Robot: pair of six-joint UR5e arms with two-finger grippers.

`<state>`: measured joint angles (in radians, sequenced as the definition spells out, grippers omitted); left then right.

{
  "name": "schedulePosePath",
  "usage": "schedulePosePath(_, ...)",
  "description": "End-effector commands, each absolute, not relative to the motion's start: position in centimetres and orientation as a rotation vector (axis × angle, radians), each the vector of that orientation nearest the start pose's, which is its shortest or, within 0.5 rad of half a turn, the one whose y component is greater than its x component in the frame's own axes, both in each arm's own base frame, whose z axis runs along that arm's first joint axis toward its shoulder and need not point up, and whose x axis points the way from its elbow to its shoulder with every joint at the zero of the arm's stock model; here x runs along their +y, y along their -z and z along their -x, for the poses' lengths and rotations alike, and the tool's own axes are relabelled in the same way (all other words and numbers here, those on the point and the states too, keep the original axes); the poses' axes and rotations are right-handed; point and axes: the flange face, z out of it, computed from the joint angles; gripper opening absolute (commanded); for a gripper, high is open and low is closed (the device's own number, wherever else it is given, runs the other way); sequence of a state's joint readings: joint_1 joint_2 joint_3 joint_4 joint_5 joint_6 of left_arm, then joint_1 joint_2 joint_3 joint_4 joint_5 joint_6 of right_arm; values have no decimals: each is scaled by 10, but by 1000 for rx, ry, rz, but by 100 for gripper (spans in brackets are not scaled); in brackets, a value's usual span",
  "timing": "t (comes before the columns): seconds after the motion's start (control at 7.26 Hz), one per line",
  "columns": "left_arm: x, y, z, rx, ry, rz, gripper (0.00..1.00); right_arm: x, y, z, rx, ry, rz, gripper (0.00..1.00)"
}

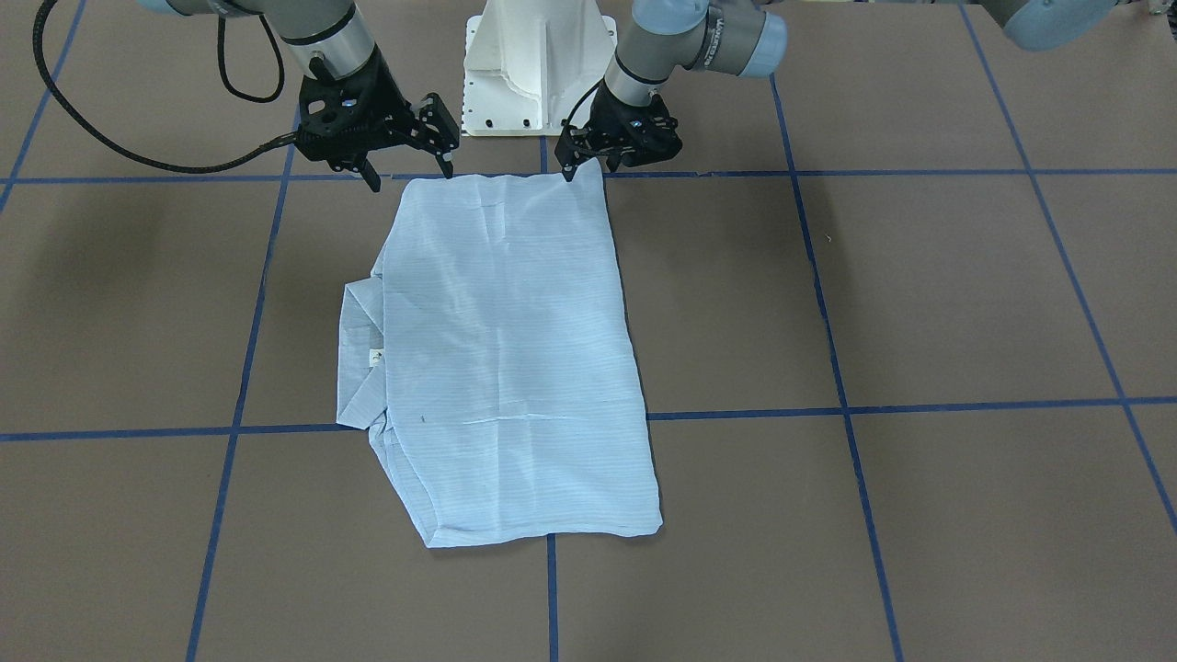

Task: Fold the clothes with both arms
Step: 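Move both grippers to the shirt's edge nearest the robot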

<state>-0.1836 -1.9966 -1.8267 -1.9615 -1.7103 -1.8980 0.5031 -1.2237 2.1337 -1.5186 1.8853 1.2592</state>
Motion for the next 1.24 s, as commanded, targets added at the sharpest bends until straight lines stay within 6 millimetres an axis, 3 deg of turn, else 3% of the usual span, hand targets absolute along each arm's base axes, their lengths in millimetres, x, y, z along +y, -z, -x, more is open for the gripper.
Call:
schedulePosePath(0.0, -230, -267, -588, 1052, 381, 200, 74, -341, -225, 407, -989, -20, -114, 100)
schedulePosePath(0.28, -230, -262, -587, 1061, 378, 202, 54, -340, -225, 406, -989, -18, -113, 100)
schedulePosePath(0.55, -229, -257, -583, 1049, 380, 201, 44, -340, -225, 406, -989, -18, -113, 100)
schedulePosePath(0.83, -230, -253, -583, 1054, 381, 201, 18, -340, -226, 406, -988, -20, -112, 100)
schedulePosePath(0.96, -232, -251, -583, 1058, 384, 198, 0, -341, -226, 406, -987, -20, -111, 100)
schedulePosePath(1.1, -236, -248, -581, 1066, 393, 198, 0, -341, -226, 406, -987, -26, -108, 100)
